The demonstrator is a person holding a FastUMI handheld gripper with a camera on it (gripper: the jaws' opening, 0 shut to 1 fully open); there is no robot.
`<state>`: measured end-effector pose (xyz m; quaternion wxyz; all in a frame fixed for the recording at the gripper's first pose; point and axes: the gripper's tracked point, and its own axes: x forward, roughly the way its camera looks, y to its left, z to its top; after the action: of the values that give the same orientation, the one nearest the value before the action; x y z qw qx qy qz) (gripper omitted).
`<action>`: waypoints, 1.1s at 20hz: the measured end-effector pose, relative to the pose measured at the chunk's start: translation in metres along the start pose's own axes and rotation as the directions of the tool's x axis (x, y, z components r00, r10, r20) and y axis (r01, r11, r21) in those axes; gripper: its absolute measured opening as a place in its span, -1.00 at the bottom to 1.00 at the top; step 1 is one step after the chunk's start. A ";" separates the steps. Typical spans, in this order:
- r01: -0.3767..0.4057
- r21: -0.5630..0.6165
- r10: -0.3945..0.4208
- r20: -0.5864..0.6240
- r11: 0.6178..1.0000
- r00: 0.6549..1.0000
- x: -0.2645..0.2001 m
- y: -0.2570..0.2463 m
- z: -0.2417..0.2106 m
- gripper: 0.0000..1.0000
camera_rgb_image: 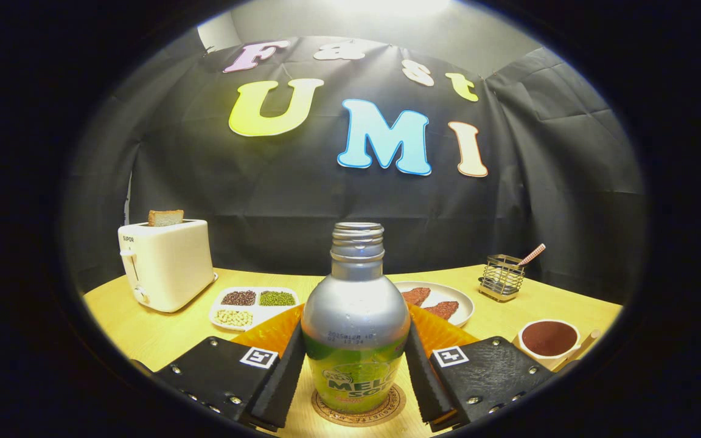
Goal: Take the bottle from table, then pour the juice into the cup, finally place the bottle on the coaster
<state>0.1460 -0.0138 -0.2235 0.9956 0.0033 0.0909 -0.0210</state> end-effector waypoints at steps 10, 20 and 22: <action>-0.010 0.036 0.010 0.009 0.999 1.000 -0.003 -0.006 0.004 0.79; -0.064 0.012 0.061 0.162 0.998 0.985 -0.065 -0.021 0.114 0.93; -0.045 -0.032 0.050 0.182 0.998 0.982 -0.084 -0.028 0.136 0.93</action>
<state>0.0873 -0.0400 -0.0745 0.9999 -0.0102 -0.0008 0.0038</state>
